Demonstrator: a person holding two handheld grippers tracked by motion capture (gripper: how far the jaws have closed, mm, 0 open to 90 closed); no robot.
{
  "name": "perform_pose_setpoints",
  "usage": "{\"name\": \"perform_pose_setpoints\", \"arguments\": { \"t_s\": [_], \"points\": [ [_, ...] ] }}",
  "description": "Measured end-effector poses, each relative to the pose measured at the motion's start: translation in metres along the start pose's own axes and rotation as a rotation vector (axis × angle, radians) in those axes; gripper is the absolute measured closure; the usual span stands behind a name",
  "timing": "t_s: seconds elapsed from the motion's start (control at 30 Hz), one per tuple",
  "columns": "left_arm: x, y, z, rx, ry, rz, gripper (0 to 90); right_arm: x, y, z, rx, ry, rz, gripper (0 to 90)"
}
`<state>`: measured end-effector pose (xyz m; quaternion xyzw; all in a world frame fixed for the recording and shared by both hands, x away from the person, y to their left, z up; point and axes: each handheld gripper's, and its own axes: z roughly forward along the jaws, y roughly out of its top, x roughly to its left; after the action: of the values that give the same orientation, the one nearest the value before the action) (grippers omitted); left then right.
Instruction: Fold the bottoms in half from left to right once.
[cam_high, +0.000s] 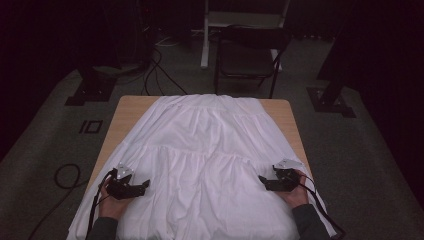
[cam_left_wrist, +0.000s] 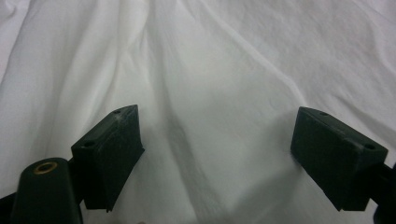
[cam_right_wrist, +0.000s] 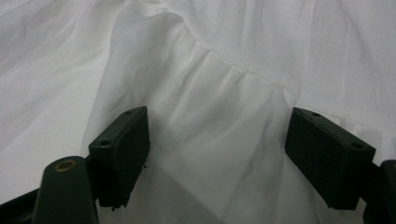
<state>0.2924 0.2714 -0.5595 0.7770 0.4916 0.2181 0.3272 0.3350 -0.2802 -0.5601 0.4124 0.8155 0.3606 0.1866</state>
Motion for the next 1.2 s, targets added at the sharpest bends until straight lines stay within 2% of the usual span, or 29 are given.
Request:
{"name": "perform_pose_setpoints", "arguments": {
  "t_s": [0.43, 0.53, 0.63, 0.73, 0.83, 0.9, 1.0, 1.2],
  "points": [
    [0.000, 0.001, -0.001, 0.006, -0.006, 0.006, 17.7, 0.000, 0.000, 0.000, -0.002, -0.003, 0.002, 22.0],
    [0.000, 0.002, -0.003, 0.010, -0.006, 0.000, 27.2, 0.000, 0.000, 0.000, -0.002, -0.006, 0.004, 22.1],
    [-0.001, 0.002, -0.006, 0.016, -0.012, 0.005, 31.6, 0.000, 0.000, -0.001, -0.002, -0.011, 0.008, 22.1],
    [-0.001, 0.004, -0.011, 0.001, -0.007, 0.008, 32.0, 0.001, -0.001, -0.003, -0.004, -0.024, 0.008, 24.5],
    [0.000, 0.006, -0.023, -0.028, 0.019, 0.003, 31.4, 0.001, -0.004, -0.008, -0.003, -0.042, 0.009, 27.0],
    [0.004, 0.005, -0.034, -0.042, 0.058, -0.007, 31.3, 0.001, -0.006, -0.014, -0.012, -0.040, 0.016, 30.2],
    [0.013, 0.000, -0.047, -0.063, 0.096, -0.041, 31.4, 0.001, -0.009, -0.026, -0.026, -0.061, 0.014, 34.1],
    [0.040, -0.027, -0.077, -0.053, 0.203, -0.112, 33.4, 0.002, -0.019, -0.047, -0.028, -0.109, 0.002, 41.1]
  ]
}}
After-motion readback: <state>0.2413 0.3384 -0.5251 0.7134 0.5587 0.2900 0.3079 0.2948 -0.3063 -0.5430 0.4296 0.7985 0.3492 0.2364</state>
